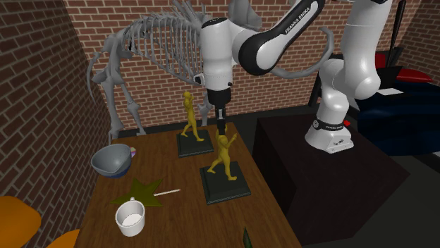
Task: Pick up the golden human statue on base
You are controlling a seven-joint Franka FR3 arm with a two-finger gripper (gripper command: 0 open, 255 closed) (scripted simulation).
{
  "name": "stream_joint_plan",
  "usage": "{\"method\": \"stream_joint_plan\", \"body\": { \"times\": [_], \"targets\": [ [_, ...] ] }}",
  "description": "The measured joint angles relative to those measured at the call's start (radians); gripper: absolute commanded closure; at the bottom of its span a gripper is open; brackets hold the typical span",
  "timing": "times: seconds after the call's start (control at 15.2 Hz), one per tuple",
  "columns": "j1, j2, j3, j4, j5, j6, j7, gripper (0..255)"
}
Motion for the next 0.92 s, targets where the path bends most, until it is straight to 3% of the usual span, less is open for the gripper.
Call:
{"method": "stream_joint_plan", "body": {
  "times": [0.53,0.92],
  "targets": [
    [0.0,0.0,0.0,0.0,0.0,0.001,0.0,255],
    [-0.002,-0.033,-0.001,0.028,0.005,-0.062,-0.004,255]
  ]
}}
